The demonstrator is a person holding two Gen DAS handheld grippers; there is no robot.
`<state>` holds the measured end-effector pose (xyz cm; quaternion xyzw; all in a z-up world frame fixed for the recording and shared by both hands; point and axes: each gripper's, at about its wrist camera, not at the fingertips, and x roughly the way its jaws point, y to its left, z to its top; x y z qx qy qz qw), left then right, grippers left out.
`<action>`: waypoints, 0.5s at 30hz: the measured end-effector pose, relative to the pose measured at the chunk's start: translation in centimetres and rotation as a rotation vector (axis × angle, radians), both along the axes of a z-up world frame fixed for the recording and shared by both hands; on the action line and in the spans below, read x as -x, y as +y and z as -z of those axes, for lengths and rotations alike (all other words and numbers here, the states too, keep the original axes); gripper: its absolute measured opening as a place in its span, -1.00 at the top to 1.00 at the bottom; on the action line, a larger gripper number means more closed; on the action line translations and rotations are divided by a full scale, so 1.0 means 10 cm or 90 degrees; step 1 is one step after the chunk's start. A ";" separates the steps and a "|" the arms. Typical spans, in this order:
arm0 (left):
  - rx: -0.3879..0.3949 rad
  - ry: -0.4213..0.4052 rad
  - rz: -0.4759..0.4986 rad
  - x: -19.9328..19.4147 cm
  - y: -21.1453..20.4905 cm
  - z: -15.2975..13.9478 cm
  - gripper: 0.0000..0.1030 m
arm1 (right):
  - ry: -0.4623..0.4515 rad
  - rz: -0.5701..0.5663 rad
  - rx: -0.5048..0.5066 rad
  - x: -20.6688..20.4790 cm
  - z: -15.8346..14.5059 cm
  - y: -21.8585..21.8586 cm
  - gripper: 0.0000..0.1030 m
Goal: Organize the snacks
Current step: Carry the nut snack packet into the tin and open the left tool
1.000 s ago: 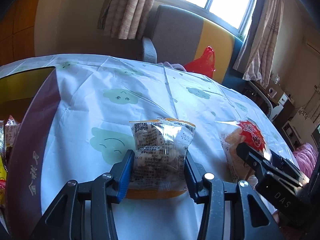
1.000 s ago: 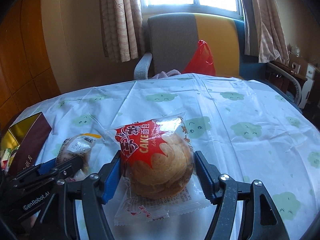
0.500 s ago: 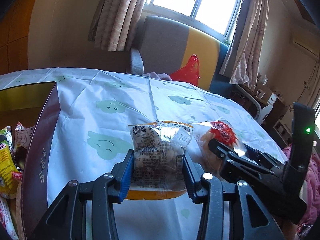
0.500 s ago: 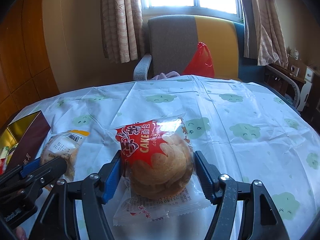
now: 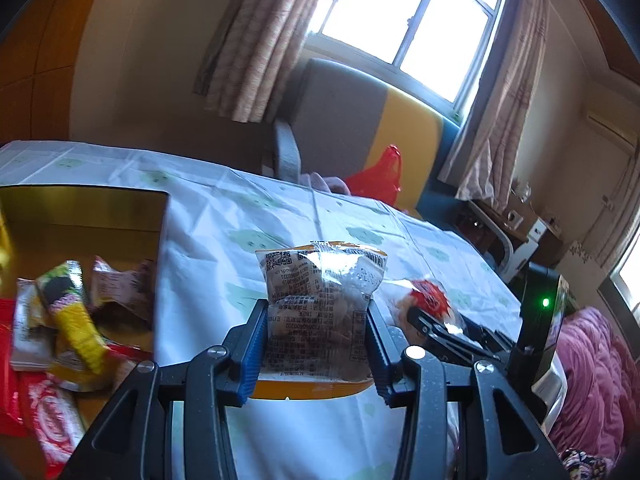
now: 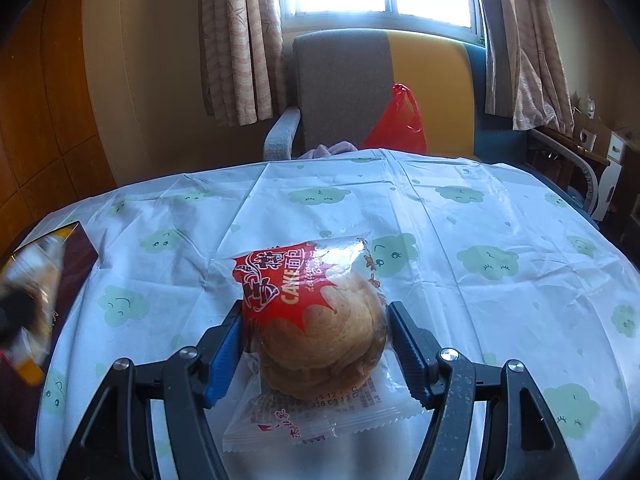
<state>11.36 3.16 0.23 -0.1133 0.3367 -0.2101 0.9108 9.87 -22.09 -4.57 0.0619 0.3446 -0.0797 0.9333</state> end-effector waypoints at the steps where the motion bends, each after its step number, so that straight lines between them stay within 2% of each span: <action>1: -0.002 0.001 -0.008 -0.01 0.07 -0.03 0.11 | 0.000 0.000 0.000 -0.01 0.00 -0.01 -0.34; 7: -0.025 0.010 -0.056 -0.08 0.53 -0.16 0.11 | 0.003 0.001 0.001 -0.01 0.01 -0.01 -0.34; 15: -0.009 0.067 -0.158 -0.36 1.41 -0.14 0.11 | 0.005 0.002 0.008 -0.01 0.01 -0.01 -0.34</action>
